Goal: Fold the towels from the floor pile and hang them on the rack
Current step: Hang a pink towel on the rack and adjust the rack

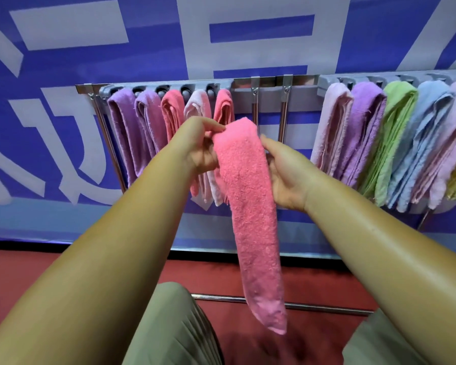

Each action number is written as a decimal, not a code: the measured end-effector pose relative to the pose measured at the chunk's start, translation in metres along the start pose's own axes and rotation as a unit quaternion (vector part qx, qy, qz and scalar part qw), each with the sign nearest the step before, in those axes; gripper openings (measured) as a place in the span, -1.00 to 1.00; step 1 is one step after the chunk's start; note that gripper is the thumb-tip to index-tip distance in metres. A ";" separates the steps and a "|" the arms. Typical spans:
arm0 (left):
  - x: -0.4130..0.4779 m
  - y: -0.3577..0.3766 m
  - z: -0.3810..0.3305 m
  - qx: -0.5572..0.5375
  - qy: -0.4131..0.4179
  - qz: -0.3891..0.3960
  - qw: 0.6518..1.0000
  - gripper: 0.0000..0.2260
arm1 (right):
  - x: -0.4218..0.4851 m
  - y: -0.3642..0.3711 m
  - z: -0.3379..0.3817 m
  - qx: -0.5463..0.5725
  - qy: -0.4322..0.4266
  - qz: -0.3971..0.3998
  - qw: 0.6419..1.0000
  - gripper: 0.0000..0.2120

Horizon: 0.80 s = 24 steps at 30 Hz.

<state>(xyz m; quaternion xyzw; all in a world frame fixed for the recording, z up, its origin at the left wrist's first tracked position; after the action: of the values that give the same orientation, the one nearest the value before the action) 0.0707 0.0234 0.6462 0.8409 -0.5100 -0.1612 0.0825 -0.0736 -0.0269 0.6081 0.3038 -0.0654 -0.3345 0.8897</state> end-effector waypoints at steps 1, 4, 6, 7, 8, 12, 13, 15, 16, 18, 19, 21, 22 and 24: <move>0.003 -0.004 0.001 -0.004 -0.002 -0.004 1.000 -0.66 | 0.004 -0.001 0.002 -0.011 -0.022 0.005 1.000 -0.53; 0.002 -0.006 0.000 -0.009 0.000 0.003 1.000 -0.76 | 0.009 -0.007 0.009 -0.083 -0.074 0.018 0.994 -0.65; 0.005 -0.008 -0.001 0.002 0.001 0.001 1.000 -0.79 | 0.009 -0.012 0.010 -0.158 -0.088 0.025 0.983 -0.81; 0.007 -0.011 0.000 0.011 -0.004 -0.011 1.000 -0.79 | 0.011 -0.016 0.009 -0.191 -0.088 0.032 0.977 -0.86; 0.009 -0.012 0.000 0.012 -0.006 -0.014 1.000 -0.79 | 0.013 -0.019 0.007 -0.218 -0.086 0.042 0.971 -0.89; 0.022 -0.017 0.002 0.008 -0.014 -0.041 0.999 -0.70 | 0.015 -0.016 -0.001 -0.256 -0.085 0.066 0.961 -0.80; 0.024 -0.016 0.002 0.010 -0.014 -0.043 0.999 -0.70 | 0.017 -0.016 -0.004 -0.241 -0.077 0.067 0.965 -0.75; 0.029 -0.017 0.001 0.021 -0.016 -0.050 0.998 -0.79 | 0.018 -0.017 -0.008 -0.231 -0.061 0.063 0.969 -0.74; 0.032 -0.020 0.001 0.026 -0.015 -0.057 0.998 -0.84 | 0.019 -0.019 -0.009 -0.230 -0.058 0.057 0.970 -0.75; 0.034 -0.021 0.003 0.037 -0.023 -0.043 0.998 -0.88 | 0.022 -0.020 -0.008 -0.208 -0.063 0.041 0.975 -0.80; 0.034 -0.022 0.005 0.063 -0.027 -0.047 0.997 -0.92 | 0.024 -0.020 -0.007 -0.189 -0.066 0.033 0.979 -0.81; 0.034 -0.025 0.011 0.140 -0.031 -0.056 0.988 -0.80 | 0.026 -0.019 -0.006 -0.158 -0.061 0.018 0.985 -0.82; 0.033 -0.025 0.015 0.193 -0.040 -0.057 0.979 -0.70 | 0.027 -0.018 -0.007 -0.145 -0.053 0.008 0.988 -0.81; 0.032 -0.028 0.022 0.311 -0.053 -0.080 0.945 -0.72 | 0.033 -0.021 -0.011 -0.118 -0.033 -0.025 0.992 -0.80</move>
<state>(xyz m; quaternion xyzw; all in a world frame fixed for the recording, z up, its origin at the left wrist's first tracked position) 0.0997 0.0091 0.6116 0.8530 -0.4696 -0.0444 -0.2235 -0.0563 -0.0551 0.5845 0.1872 -0.0470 -0.3717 0.9081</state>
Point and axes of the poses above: each hand's wrist, its own x-axis towards the middle knuckle, its own y-axis out of the palm, z = x × y, the point moved 8 cm from there along x, towards the middle knuckle, and after that the axes turned 15 degrees about x, right-handed, at the moved point
